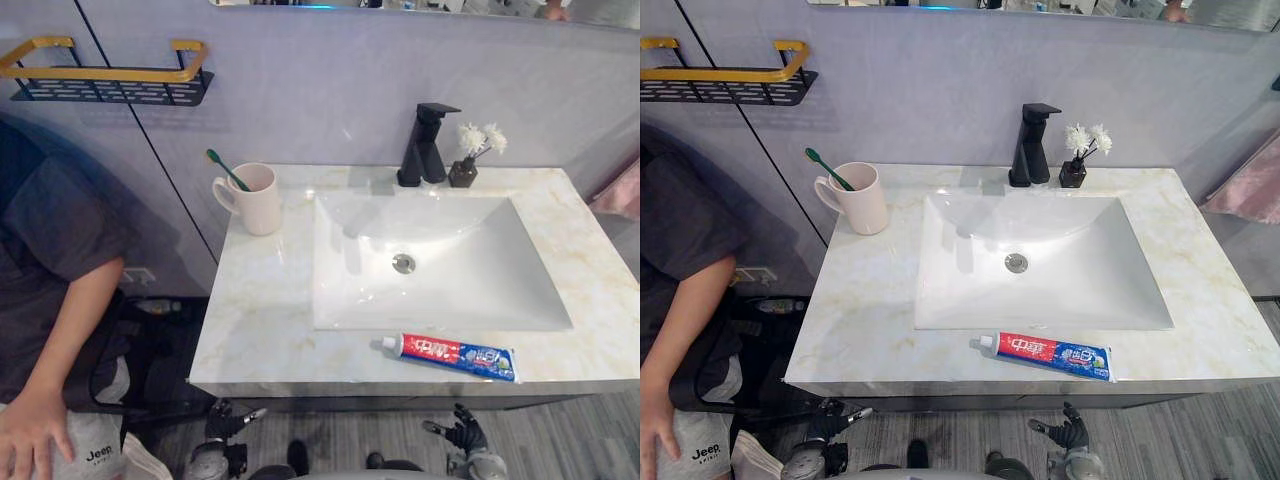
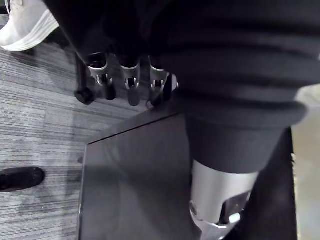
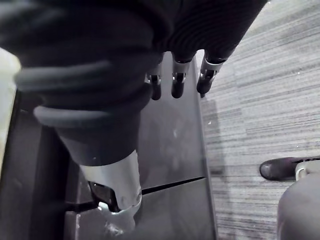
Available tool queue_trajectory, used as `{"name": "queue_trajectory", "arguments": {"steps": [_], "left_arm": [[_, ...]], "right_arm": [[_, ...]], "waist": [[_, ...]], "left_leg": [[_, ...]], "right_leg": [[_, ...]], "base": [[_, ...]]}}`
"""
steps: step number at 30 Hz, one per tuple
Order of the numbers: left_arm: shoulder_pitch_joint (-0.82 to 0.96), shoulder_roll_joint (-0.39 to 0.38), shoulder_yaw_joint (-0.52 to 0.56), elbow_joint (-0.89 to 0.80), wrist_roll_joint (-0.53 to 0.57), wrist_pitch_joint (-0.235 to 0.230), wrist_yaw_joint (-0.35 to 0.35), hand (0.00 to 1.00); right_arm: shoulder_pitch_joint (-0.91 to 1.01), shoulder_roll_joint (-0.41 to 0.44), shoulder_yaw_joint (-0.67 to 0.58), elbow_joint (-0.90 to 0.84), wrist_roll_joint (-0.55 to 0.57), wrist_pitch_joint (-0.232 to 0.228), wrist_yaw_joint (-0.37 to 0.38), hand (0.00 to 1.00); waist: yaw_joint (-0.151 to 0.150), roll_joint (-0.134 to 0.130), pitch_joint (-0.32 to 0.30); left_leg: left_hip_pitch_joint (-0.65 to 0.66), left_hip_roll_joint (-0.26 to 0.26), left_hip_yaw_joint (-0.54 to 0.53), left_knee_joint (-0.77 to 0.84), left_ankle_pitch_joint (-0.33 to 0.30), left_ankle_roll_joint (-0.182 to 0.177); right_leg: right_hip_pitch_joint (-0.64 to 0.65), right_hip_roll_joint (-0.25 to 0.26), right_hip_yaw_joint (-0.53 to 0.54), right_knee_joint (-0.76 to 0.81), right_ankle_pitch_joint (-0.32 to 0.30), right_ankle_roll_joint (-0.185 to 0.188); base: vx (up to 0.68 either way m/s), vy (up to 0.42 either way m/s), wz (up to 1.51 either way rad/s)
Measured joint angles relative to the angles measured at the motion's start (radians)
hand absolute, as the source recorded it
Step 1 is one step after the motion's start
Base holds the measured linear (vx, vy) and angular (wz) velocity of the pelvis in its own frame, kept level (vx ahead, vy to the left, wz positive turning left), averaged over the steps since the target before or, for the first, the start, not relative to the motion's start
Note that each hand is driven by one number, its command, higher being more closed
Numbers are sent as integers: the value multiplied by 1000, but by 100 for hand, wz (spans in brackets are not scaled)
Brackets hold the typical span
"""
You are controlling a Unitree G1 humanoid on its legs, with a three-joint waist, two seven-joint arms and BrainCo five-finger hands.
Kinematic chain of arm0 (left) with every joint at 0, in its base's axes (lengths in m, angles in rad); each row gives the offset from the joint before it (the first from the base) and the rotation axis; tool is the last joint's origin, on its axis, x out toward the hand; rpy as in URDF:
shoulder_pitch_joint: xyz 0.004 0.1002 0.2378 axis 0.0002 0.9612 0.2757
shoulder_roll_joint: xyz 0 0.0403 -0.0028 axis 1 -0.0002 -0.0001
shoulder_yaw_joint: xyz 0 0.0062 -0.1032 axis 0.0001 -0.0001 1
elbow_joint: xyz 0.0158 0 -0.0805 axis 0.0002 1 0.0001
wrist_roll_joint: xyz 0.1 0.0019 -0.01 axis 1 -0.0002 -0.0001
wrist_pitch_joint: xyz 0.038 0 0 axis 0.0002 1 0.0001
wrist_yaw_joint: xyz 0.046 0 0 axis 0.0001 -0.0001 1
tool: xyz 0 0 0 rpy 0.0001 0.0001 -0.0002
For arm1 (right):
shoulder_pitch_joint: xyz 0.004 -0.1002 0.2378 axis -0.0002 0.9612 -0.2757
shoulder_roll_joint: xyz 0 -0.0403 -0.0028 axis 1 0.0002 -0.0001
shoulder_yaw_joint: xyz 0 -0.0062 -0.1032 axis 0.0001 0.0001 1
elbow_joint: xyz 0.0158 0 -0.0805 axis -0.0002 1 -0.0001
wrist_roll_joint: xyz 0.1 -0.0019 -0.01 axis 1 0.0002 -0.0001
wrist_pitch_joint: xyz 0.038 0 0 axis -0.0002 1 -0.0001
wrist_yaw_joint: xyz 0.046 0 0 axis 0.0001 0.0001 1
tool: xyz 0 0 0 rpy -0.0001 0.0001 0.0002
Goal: Organize washtable
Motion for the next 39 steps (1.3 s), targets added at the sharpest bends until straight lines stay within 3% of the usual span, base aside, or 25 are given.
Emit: {"name": "queue_trajectory", "arguments": {"steps": [8,12,16,22,26,27,30,33,37,39], "left_arm": [[4,0,-12,53,-37,0,-3,0],[25,10,84,65,-36,0,-3,0],[49,79,235,13,-35,5,2,0],[71,160,414,-474,-35,3,48,0],[64,172,443,-914,-11,-4,85,0],[60,177,442,-960,7,-5,88,0],[7,217,392,-1187,73,-32,105,0],[-54,270,245,-1330,130,-78,101,0],[-136,333,-50,-1362,296,-92,54,0],[-193,345,-269,-1311,374,-107,-1,0]], "right_arm": [[-16,-3,-90,1,76,0,-41,0],[-20,-12,-124,0,77,1,-41,0],[-13,-34,-136,-4,74,3,-41,0],[73,-45,-175,-97,65,18,-37,0],[113,-44,-202,-123,65,22,-37,0],[120,-43,-202,-128,65,22,-35,0],[143,-42,-202,-142,66,24,-35,0],[144,-42,-199,-150,67,24,-31,0],[140,-43,-183,-156,67,21,-13,0],[130,-44,-154,-154,67,9,-11,0]], "waist": [[0,28,8],[3,30,9],[4,32,10],[28,50,11],[30,58,7],[29,58,7],[27,62,6],[24,66,6],[4,76,-2],[-19,85,-8]], "left_leg": [[39,-1,-41,0,4,-5],[40,1,-61,1,8,-10],[40,-1,-82,1,7,-17],[23,-4,-138,1,10,-22],[21,-5,-174,2,17,-17],[19,-6,-177,10,17,-17],[15,-7,-192,32,8,-14],[12,-7,-194,39,7,-13],[9,-7,-201,43,3,-18],[5,-6,-201,43,6,-22]], "right_leg": [[69,-3,-45,-40,17,1],[78,-3,-69,-42,18,0],[92,-12,-114,-48,17,0],[105,-18,-205,-55,5,-10],[126,-19,-239,-68,7,-10],[131,-19,-241,-70,7,-10],[142,-17,-261,-70,7,-10],[142,-17,-261,-68,7,-11],[140,-15,-265,-62,6,-11],[135,-15,-265,-59,6,-11]], "base": [[-51,-29,13],[-58,-41,15],[-35,-29,17],[2,-45,27],[51,-48,25],[52,-53,12],[12,-46,13],[-50,-20,2],[-78,-6,5],[-85,-2,1]]}}
